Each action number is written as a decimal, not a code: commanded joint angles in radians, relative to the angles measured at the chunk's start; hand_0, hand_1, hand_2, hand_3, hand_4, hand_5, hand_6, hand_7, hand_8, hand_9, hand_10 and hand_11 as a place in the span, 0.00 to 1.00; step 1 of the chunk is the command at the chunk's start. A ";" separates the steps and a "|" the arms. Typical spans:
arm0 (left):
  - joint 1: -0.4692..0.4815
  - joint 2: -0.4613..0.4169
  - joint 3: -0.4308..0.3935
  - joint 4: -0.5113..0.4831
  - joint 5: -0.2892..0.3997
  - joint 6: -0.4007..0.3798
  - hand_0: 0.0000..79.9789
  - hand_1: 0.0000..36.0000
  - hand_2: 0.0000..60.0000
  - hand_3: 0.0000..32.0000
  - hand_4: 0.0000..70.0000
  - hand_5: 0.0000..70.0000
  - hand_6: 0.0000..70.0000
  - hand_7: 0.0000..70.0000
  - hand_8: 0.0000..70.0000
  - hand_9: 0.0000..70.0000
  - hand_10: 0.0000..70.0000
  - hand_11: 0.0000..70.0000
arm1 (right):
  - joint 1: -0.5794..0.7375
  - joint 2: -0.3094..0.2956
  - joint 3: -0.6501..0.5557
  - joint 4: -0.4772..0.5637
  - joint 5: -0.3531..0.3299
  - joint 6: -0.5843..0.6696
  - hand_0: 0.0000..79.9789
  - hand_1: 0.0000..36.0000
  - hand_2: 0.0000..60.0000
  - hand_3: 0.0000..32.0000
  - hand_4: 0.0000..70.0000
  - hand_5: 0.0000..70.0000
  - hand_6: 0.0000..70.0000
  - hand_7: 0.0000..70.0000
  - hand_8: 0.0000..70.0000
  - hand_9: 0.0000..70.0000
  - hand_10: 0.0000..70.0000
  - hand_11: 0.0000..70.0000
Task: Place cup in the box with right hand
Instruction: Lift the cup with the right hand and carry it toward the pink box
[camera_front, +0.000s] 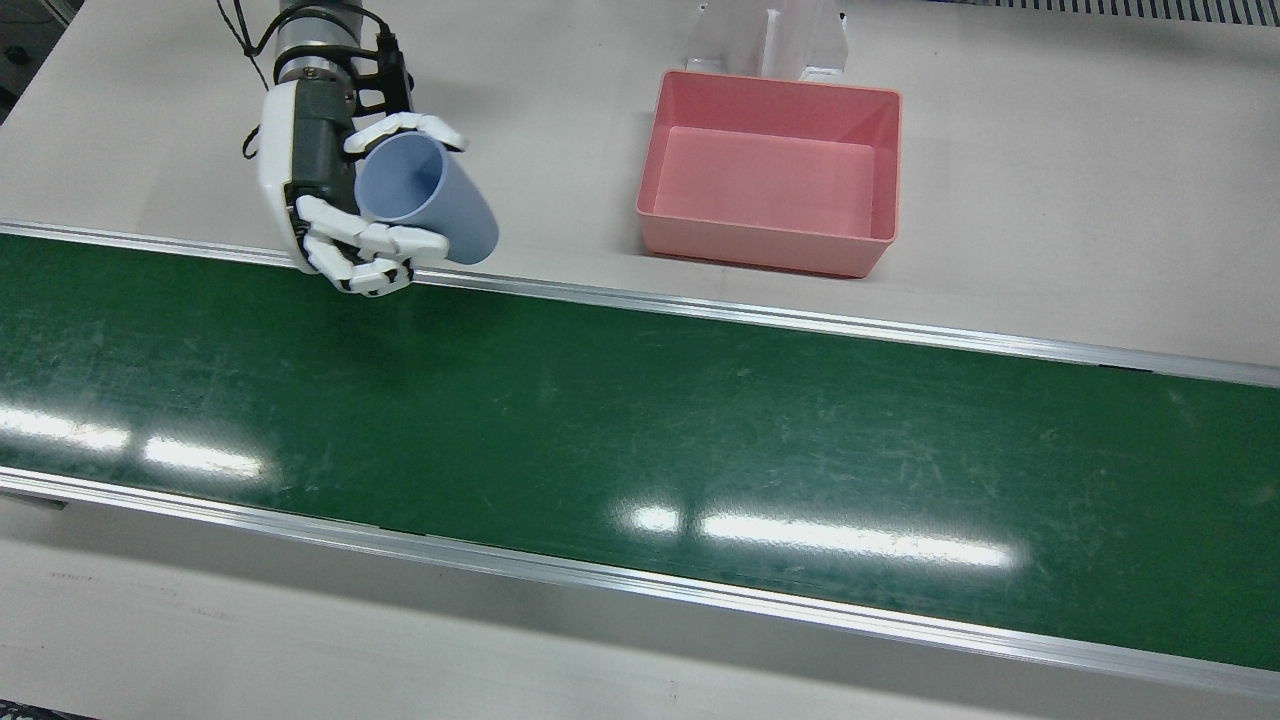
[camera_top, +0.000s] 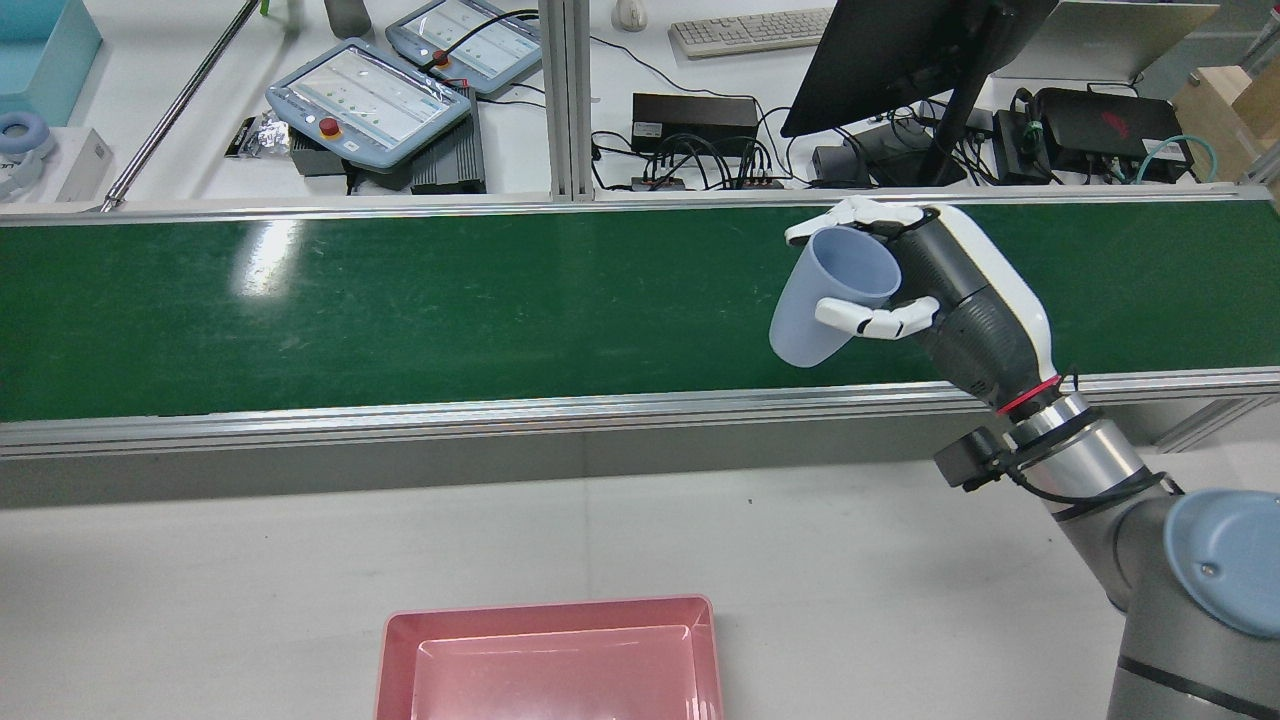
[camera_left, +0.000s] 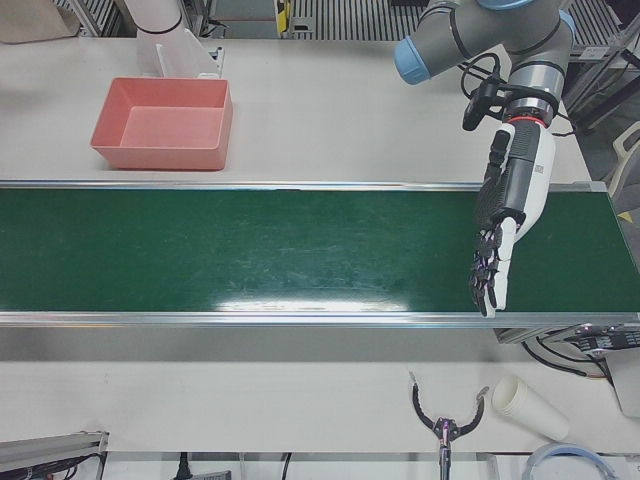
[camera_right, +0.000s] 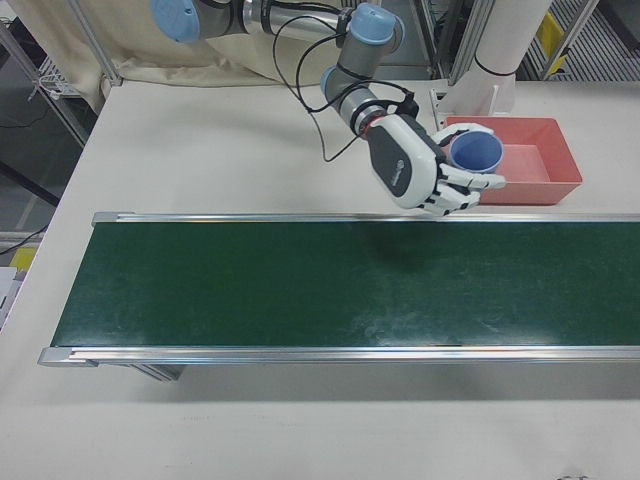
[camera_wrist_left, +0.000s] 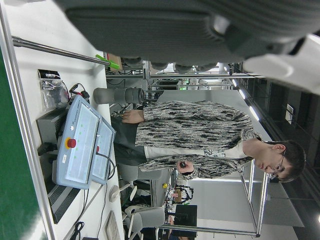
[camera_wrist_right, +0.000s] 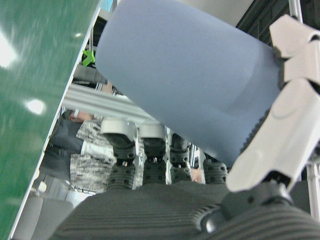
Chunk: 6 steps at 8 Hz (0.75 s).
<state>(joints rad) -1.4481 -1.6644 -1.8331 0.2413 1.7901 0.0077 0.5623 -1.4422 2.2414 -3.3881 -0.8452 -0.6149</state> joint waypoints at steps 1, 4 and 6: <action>0.000 0.000 0.000 0.001 0.000 0.000 0.00 0.00 0.00 0.00 0.00 0.00 0.00 0.00 0.00 0.00 0.00 0.00 | -0.288 0.086 0.066 0.004 0.014 -0.230 0.59 0.80 1.00 0.00 0.42 0.20 0.47 1.00 0.75 1.00 0.68 0.98; 0.000 0.000 0.000 0.000 0.000 0.000 0.00 0.00 0.00 0.00 0.00 0.00 0.00 0.00 0.00 0.00 0.00 0.00 | -0.488 0.155 0.047 0.016 0.053 -0.373 0.61 0.68 1.00 0.00 0.49 0.18 0.43 1.00 0.69 1.00 0.60 0.85; 0.000 0.000 0.000 0.001 0.000 0.000 0.00 0.00 0.00 0.00 0.00 0.00 0.00 0.00 0.00 0.00 0.00 0.00 | -0.596 0.146 0.049 0.013 0.139 -0.375 0.62 0.31 0.00 0.00 0.00 0.07 0.06 0.18 0.02 0.07 0.05 0.10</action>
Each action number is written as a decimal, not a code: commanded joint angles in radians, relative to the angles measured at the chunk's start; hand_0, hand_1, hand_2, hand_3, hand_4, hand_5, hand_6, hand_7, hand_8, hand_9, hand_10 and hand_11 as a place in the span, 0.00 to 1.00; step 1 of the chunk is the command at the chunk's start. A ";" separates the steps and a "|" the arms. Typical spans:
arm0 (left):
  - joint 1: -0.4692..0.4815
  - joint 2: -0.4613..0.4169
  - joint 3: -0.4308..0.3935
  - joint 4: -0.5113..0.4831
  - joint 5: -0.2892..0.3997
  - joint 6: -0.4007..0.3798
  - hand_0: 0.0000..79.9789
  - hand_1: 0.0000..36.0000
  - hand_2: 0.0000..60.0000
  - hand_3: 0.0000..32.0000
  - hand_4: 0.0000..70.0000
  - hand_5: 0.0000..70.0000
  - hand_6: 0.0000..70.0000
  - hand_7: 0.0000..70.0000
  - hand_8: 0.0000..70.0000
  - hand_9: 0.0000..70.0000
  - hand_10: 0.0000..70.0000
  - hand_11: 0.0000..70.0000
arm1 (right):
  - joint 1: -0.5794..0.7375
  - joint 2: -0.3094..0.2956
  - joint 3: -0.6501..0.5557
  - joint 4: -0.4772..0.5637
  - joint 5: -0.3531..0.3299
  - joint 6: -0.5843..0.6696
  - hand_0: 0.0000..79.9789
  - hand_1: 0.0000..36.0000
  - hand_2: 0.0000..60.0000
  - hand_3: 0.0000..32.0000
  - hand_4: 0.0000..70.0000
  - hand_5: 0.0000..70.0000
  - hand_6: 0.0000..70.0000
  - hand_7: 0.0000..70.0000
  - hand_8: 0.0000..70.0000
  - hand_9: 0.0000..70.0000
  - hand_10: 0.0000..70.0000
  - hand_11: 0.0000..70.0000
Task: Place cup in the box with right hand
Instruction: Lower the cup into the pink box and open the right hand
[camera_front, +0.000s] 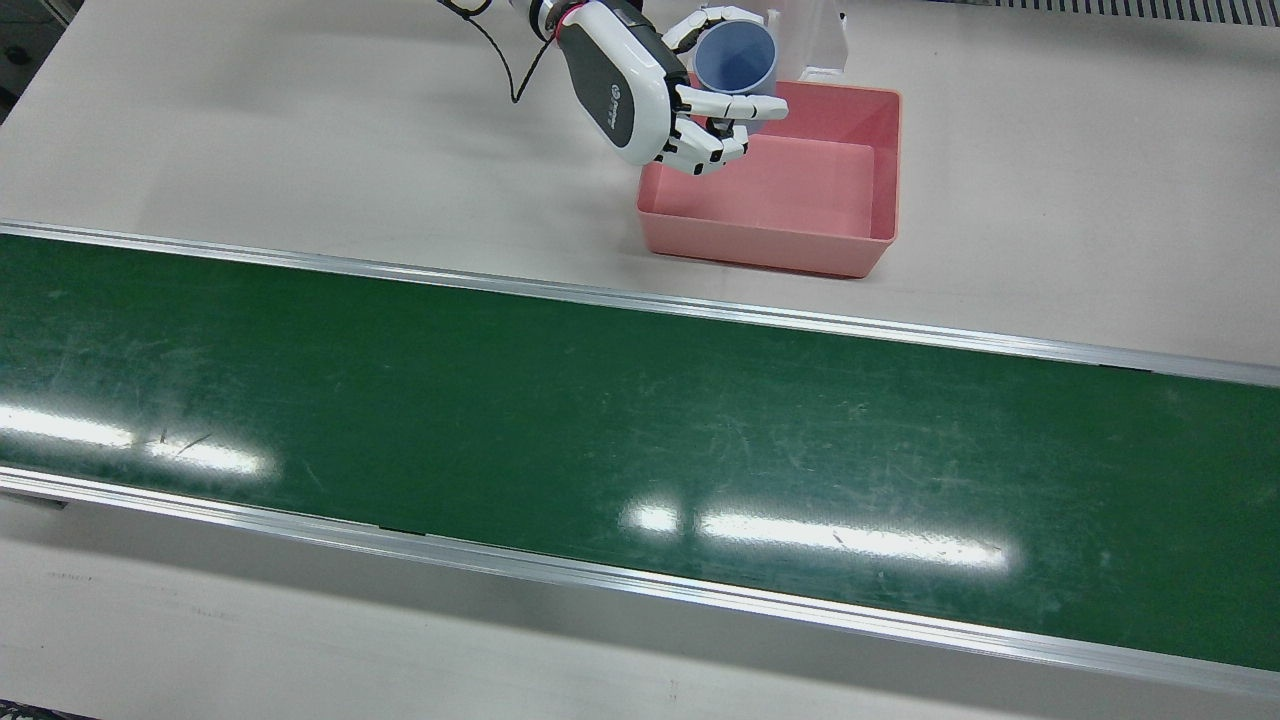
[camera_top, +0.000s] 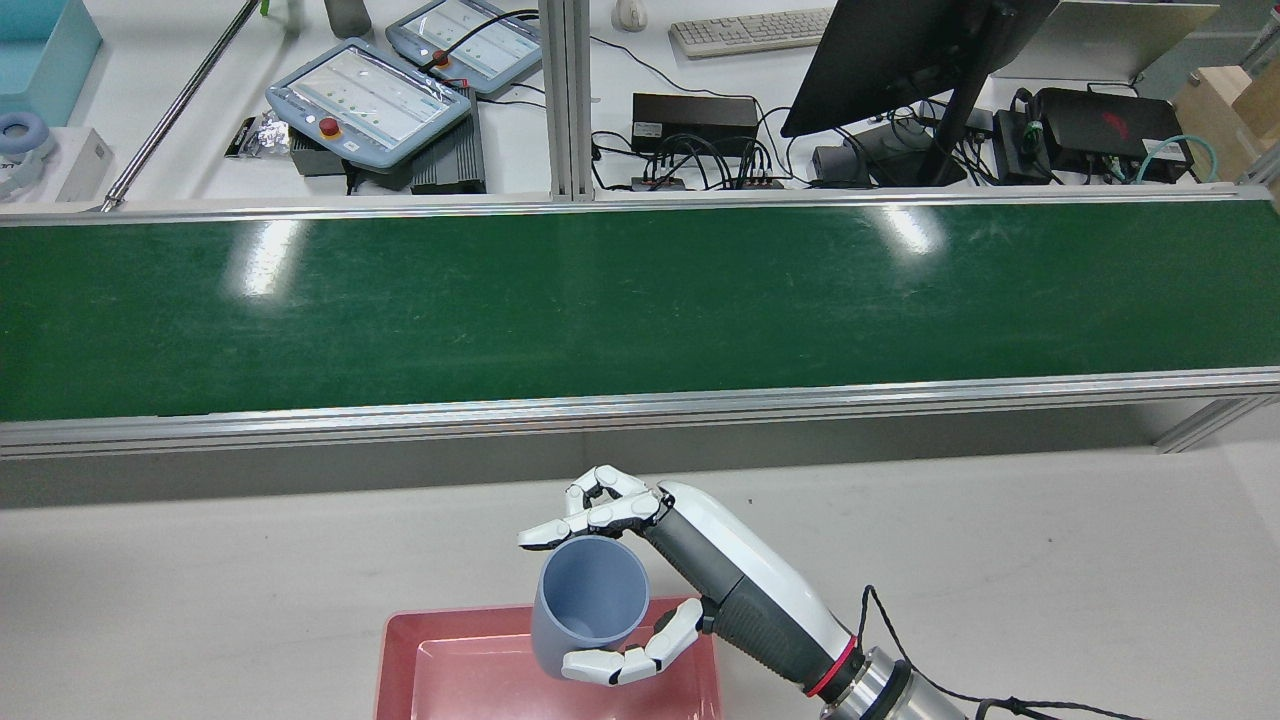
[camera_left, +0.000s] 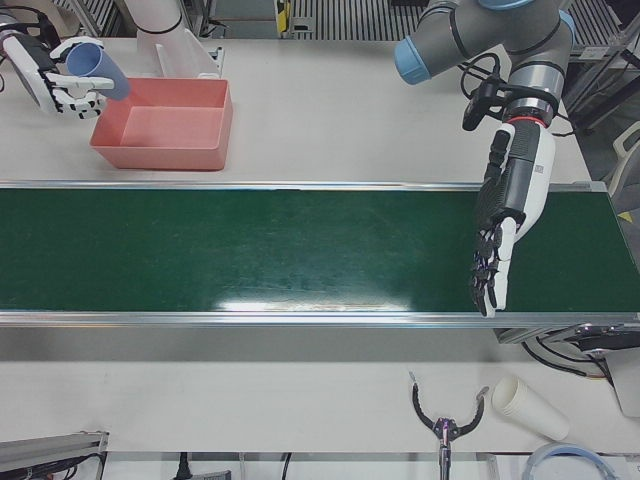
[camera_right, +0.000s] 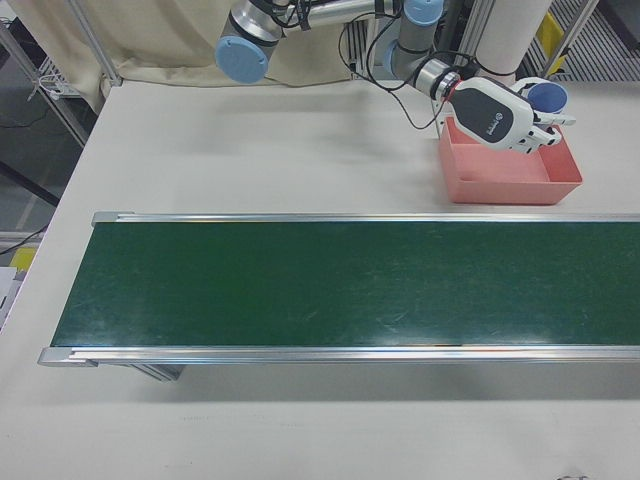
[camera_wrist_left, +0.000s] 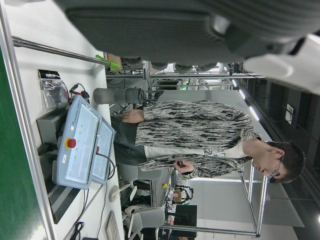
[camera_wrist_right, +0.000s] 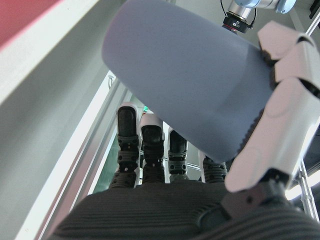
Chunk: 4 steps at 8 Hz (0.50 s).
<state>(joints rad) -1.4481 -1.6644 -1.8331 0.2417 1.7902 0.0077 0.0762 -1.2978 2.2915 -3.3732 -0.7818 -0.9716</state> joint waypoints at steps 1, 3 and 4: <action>0.000 0.000 0.000 0.001 0.000 0.000 0.00 0.00 0.00 0.00 0.00 0.00 0.00 0.00 0.00 0.00 0.00 0.00 | -0.115 -0.001 -0.001 -0.002 0.087 -0.016 0.61 0.32 0.00 0.00 0.00 0.06 0.01 0.00 0.00 0.00 0.00 0.00; 0.000 0.000 0.000 0.001 0.000 0.000 0.00 0.00 0.00 0.00 0.00 0.00 0.00 0.00 0.00 0.00 0.00 0.00 | -0.116 -0.001 -0.003 0.000 0.085 -0.010 0.60 0.28 0.00 0.00 0.00 0.05 0.00 0.00 0.00 0.00 0.00 0.00; 0.000 0.000 0.000 0.001 0.000 0.000 0.00 0.00 0.00 0.00 0.00 0.00 0.00 0.00 0.00 0.00 0.00 0.00 | -0.115 -0.008 0.002 0.000 0.084 0.000 0.59 0.28 0.00 0.00 0.00 0.05 0.01 0.00 0.00 0.00 0.00 0.01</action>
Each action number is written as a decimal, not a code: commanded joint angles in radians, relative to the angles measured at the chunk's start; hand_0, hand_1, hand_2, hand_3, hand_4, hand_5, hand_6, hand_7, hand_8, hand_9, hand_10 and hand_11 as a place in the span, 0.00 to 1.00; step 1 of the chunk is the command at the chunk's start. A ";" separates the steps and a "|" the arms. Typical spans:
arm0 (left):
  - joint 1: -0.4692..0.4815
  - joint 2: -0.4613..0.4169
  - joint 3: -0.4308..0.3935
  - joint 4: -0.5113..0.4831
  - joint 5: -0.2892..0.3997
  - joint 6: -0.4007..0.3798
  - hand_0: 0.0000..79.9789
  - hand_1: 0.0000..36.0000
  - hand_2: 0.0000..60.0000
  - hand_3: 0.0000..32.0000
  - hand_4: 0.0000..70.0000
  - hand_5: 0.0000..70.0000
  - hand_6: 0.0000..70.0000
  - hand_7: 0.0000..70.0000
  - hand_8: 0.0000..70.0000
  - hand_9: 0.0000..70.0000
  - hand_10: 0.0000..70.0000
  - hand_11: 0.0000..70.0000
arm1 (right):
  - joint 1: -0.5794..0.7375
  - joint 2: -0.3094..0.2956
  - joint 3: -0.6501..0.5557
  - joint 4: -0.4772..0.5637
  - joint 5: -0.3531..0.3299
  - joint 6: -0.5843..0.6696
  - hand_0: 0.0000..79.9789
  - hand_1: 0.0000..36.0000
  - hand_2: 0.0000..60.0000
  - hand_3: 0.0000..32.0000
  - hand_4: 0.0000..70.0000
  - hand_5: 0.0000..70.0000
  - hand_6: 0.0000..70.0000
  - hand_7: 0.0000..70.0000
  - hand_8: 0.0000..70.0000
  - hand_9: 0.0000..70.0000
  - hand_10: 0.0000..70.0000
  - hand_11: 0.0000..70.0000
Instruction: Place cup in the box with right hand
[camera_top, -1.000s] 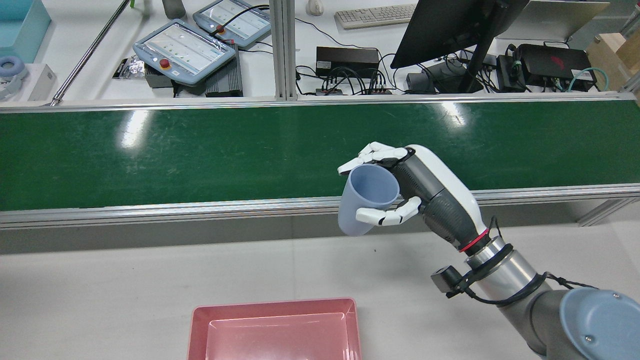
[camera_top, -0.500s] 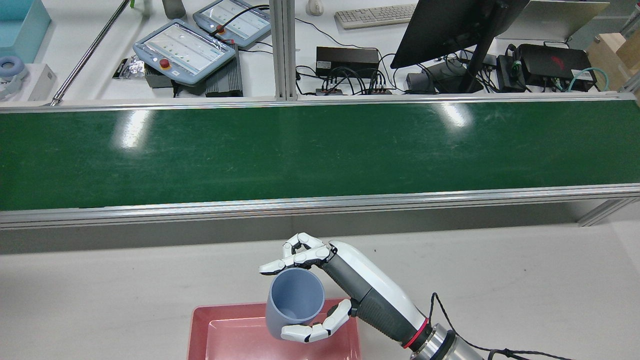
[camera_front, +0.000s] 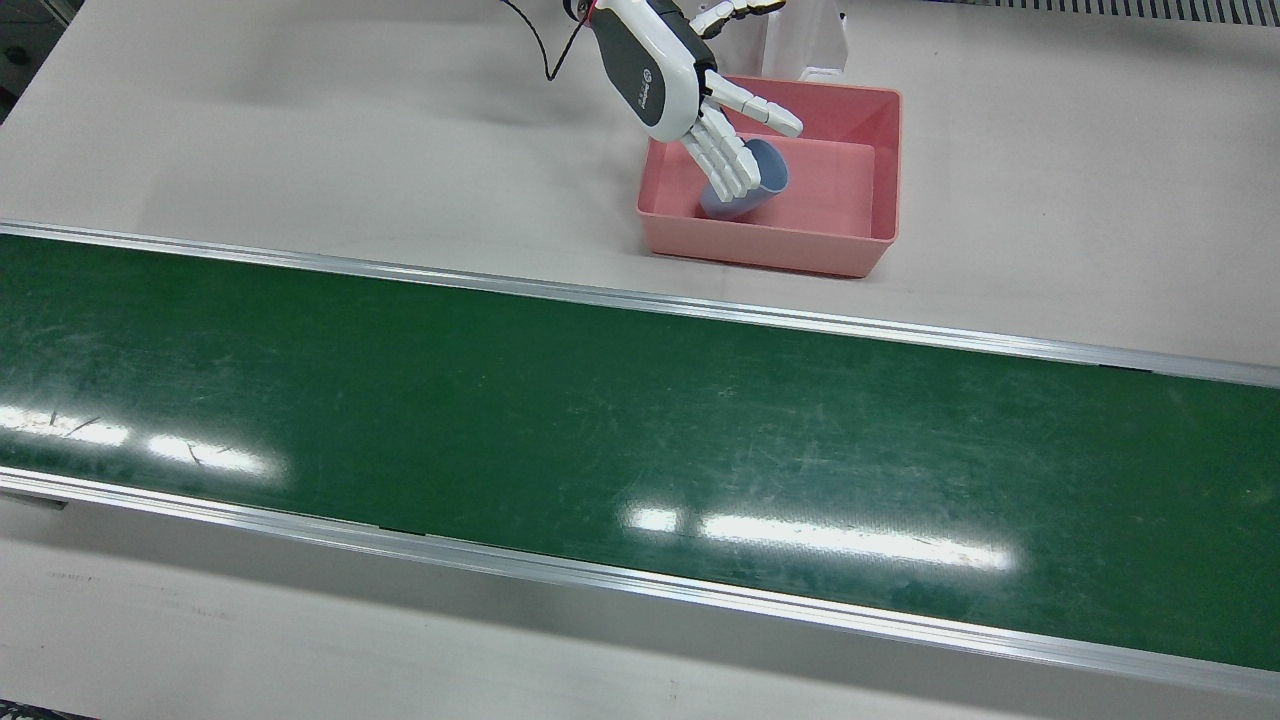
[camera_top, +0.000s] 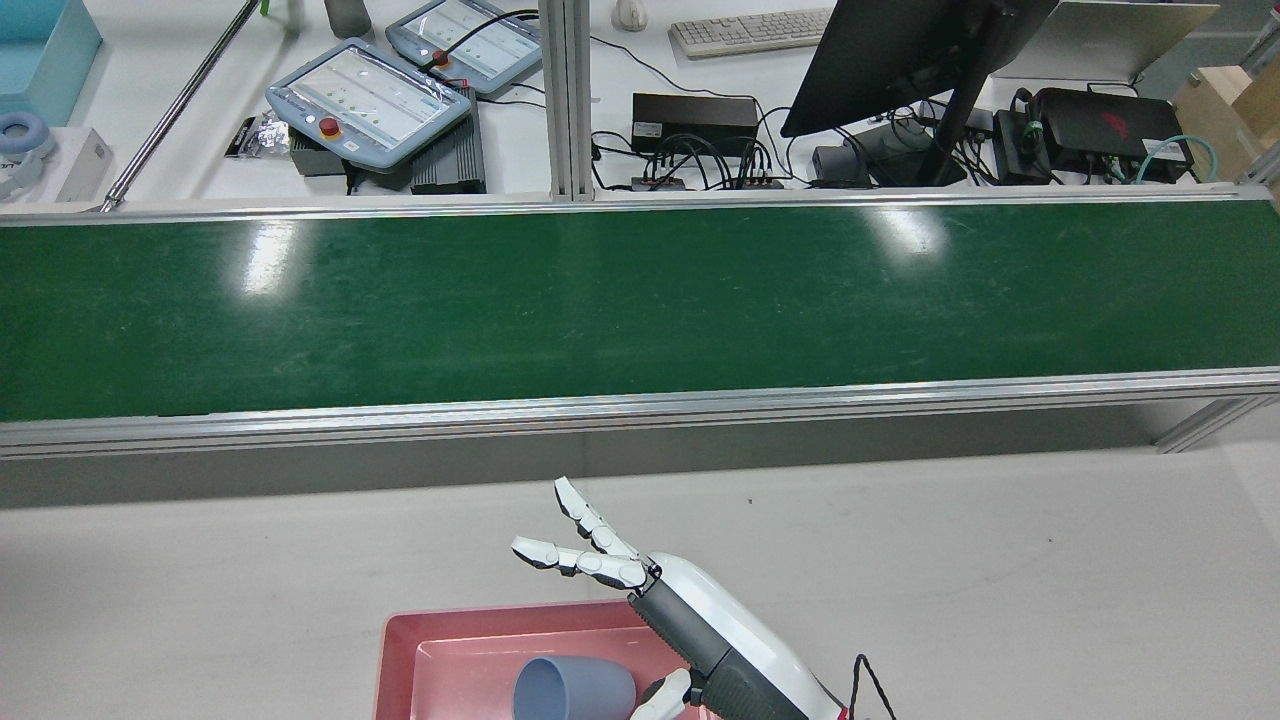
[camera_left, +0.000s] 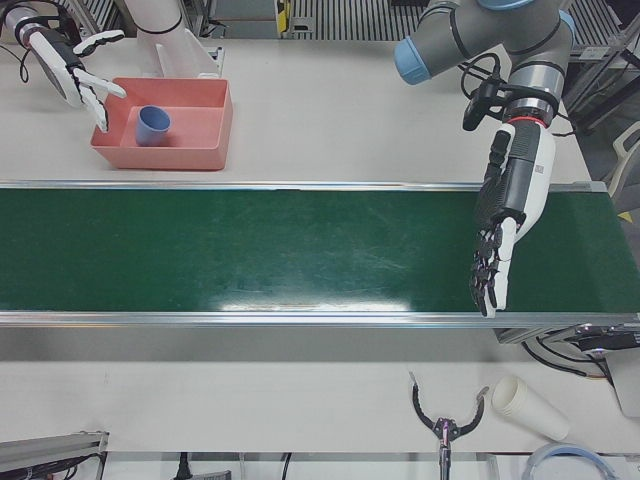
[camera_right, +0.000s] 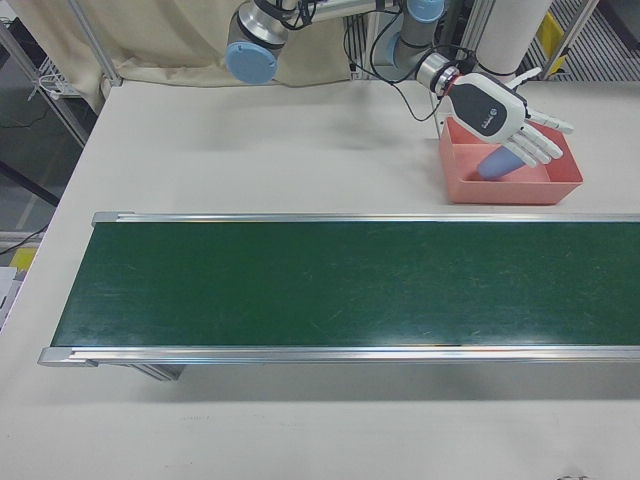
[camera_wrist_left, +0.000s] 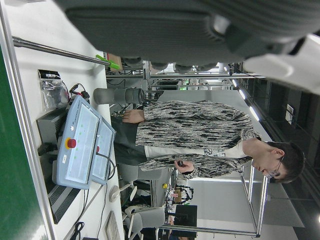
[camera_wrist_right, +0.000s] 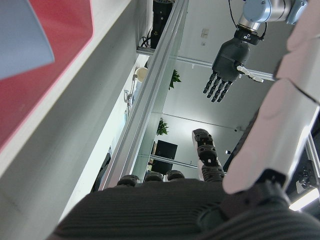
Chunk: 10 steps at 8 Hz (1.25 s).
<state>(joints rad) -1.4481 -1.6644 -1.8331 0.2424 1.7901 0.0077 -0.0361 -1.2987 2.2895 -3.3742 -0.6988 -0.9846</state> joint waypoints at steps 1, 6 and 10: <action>0.000 0.000 0.000 0.000 0.000 0.000 0.00 0.00 0.00 0.00 0.00 0.00 0.00 0.00 0.00 0.00 0.00 0.00 | 0.031 -0.042 0.040 -0.001 -0.004 0.059 0.59 0.28 0.00 0.00 0.00 0.05 0.01 0.00 0.00 0.00 0.00 0.01; 0.000 0.000 0.000 -0.002 0.000 0.000 0.00 0.00 0.00 0.00 0.00 0.00 0.00 0.00 0.00 0.00 0.00 0.00 | 0.624 -0.258 0.058 -0.063 -0.259 0.447 0.61 0.36 0.00 0.00 0.00 0.06 0.03 0.02 0.00 0.00 0.01 0.03; 0.000 0.000 0.000 0.000 0.000 0.000 0.00 0.00 0.00 0.00 0.00 0.00 0.00 0.00 0.00 0.00 0.00 0.00 | 1.121 -0.309 -0.308 0.020 -0.560 0.721 0.58 0.27 0.00 0.00 0.00 0.06 0.02 0.00 0.00 0.00 0.02 0.05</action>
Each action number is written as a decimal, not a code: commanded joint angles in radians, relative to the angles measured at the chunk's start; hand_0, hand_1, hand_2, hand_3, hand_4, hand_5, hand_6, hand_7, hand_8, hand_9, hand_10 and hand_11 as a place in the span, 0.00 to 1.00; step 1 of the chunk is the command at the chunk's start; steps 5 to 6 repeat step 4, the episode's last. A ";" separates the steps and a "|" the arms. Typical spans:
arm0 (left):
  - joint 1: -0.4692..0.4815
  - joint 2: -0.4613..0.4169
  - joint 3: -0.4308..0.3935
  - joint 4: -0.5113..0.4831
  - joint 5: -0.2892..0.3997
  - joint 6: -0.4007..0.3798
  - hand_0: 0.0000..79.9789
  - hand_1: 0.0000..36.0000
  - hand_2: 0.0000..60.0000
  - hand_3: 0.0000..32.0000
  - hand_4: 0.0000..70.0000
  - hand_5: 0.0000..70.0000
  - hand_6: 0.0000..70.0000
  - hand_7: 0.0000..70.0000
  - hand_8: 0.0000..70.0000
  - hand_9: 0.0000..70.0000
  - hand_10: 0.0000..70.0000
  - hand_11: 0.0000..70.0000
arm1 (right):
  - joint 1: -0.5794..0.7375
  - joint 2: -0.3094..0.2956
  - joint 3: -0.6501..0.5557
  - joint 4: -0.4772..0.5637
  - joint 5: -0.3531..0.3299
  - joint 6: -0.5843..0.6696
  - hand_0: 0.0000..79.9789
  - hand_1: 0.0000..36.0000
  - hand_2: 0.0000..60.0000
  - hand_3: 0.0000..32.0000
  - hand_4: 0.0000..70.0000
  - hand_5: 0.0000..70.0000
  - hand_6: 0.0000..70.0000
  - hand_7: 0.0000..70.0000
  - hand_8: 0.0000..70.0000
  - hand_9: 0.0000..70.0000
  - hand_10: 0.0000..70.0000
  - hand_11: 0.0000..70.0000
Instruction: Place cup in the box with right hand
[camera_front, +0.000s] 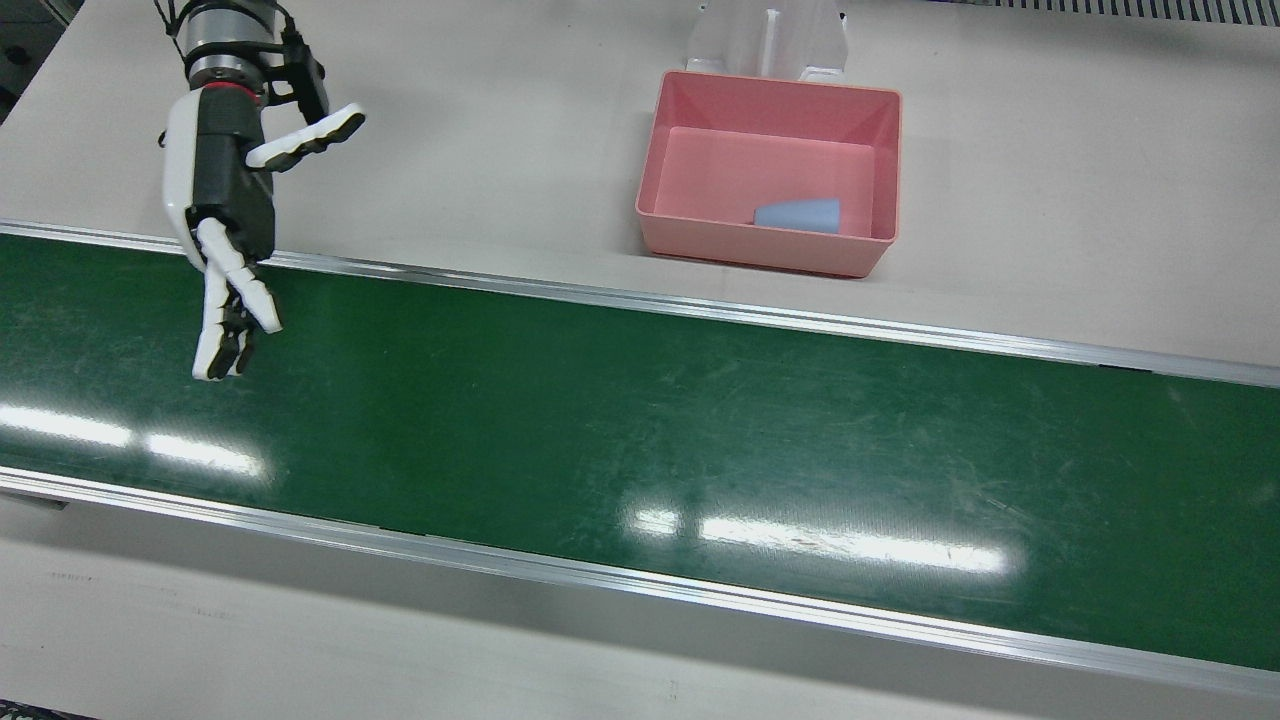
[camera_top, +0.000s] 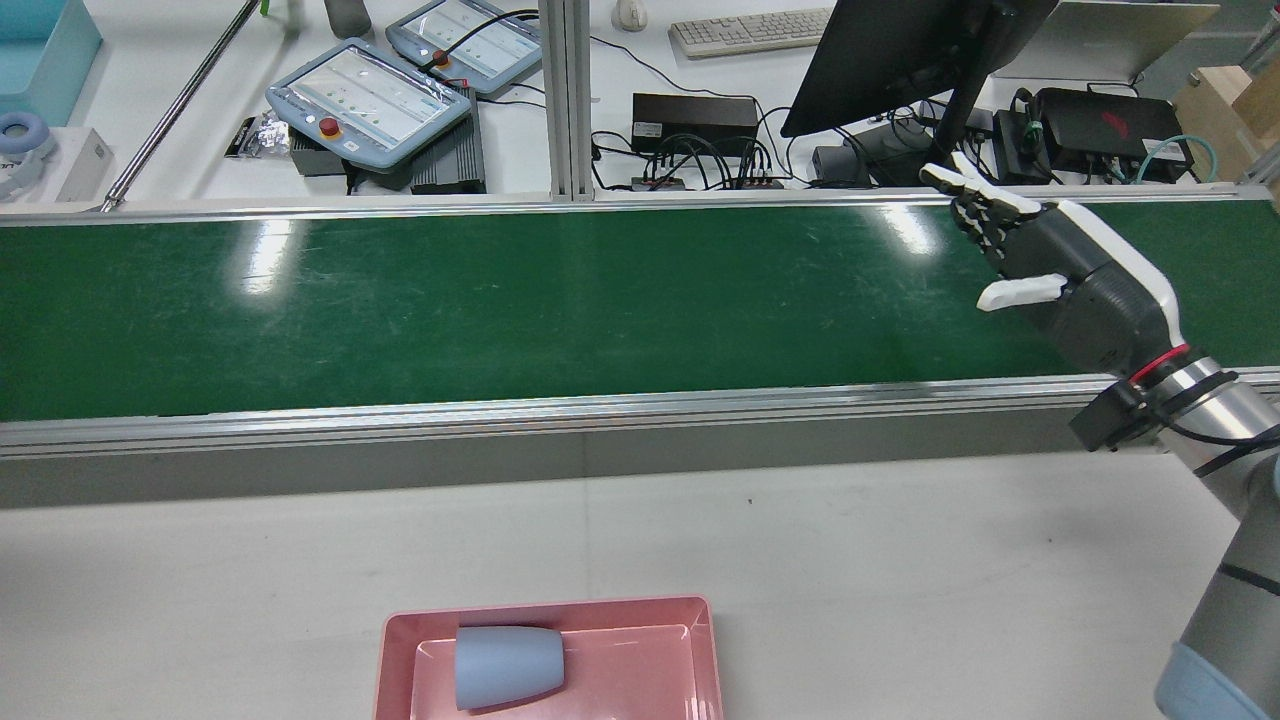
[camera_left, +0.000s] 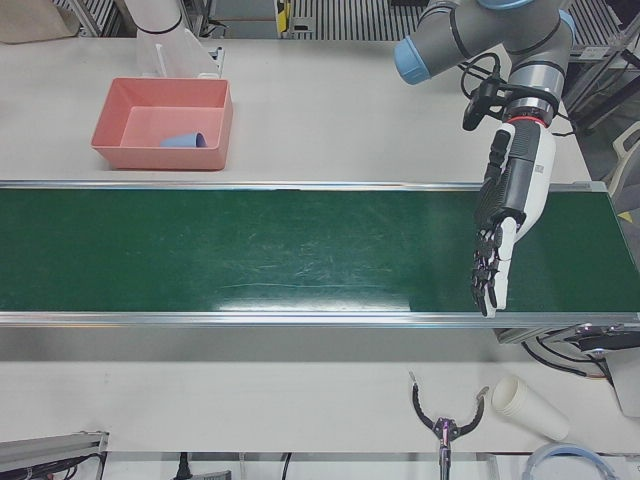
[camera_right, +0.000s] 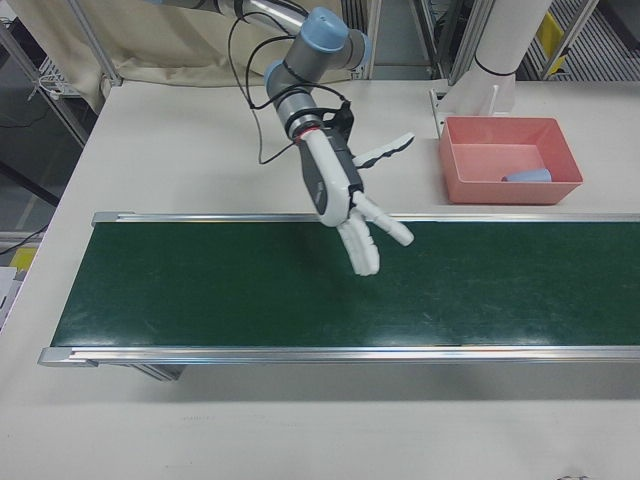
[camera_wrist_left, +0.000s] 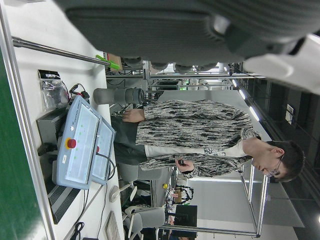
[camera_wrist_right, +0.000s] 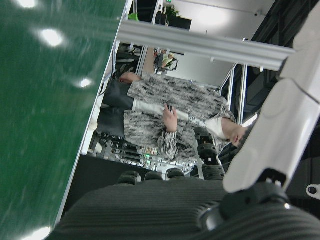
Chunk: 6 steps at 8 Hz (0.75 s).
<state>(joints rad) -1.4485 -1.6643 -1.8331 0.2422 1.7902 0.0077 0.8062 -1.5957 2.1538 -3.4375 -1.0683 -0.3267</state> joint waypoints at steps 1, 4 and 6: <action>-0.001 0.000 0.000 0.000 0.000 0.000 0.00 0.00 0.00 0.00 0.00 0.00 0.00 0.00 0.00 0.00 0.00 0.00 | 0.395 -0.013 -0.310 0.222 -0.272 0.086 0.58 0.26 0.00 0.00 0.00 0.05 0.03 0.01 0.00 0.00 0.03 0.06; 0.000 0.000 -0.002 0.000 0.000 0.000 0.00 0.00 0.00 0.00 0.00 0.00 0.00 0.00 0.00 0.00 0.00 0.00 | 0.577 -0.043 -0.517 0.423 -0.334 0.152 0.57 0.26 0.00 0.00 0.00 0.05 0.04 0.08 0.00 0.01 0.03 0.06; 0.000 0.000 -0.002 0.000 0.000 0.000 0.00 0.00 0.00 0.00 0.00 0.00 0.00 0.00 0.00 0.00 0.00 0.00 | 0.577 -0.043 -0.517 0.423 -0.334 0.152 0.57 0.26 0.00 0.00 0.00 0.05 0.04 0.08 0.00 0.01 0.03 0.06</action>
